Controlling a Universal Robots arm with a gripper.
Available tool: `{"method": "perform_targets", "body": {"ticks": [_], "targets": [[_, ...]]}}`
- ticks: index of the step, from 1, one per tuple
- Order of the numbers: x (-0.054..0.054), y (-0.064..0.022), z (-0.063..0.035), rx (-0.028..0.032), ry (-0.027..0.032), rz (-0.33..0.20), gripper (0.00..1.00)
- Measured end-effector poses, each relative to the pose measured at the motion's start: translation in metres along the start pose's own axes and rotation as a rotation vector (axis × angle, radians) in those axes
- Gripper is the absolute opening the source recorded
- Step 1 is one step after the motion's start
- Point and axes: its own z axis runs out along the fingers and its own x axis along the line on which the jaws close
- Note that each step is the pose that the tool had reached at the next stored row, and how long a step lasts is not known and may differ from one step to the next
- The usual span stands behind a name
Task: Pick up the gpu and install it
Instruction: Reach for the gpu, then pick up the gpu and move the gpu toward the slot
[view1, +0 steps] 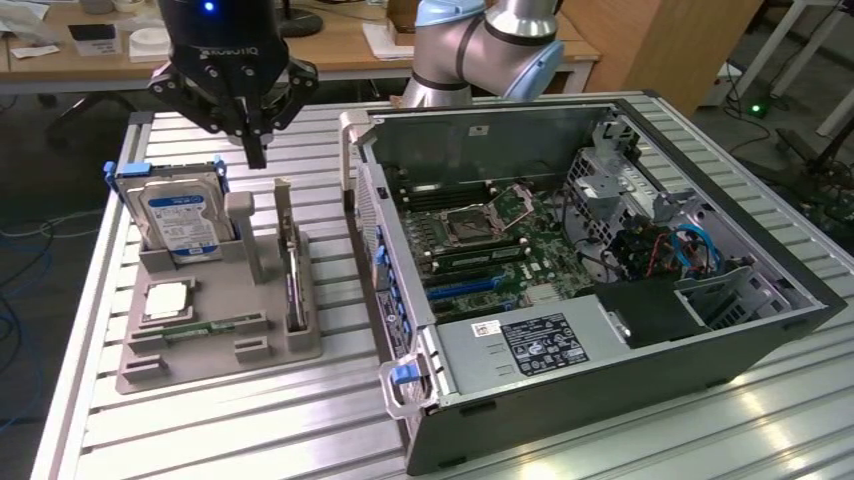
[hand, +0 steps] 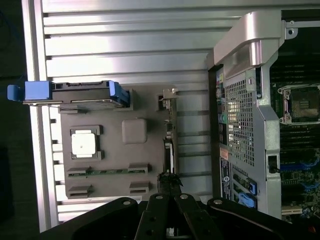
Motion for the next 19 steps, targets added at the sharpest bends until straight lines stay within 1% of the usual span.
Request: {"method": "perform_targets", "body": {"ticks": [14,15,16,17,18,19], "targets": [[0.0000,0.0000,0.0000,0.0000,0.0001,0.000,0.11],[0.0000,0.0000,0.0000,0.0000,0.0001,0.000,0.11],[0.0000,0.0000,-0.0001,0.0000,0.0001,0.000,0.17],[0.0000,0.0000,0.0000,0.0001,0.0001,0.000,0.17],[0.0000,0.0000,-0.0001,0.0001,0.0001,0.000,0.23],[0.0000,0.0000,0.0000,0.0000,0.0001,0.000,0.23]]}}
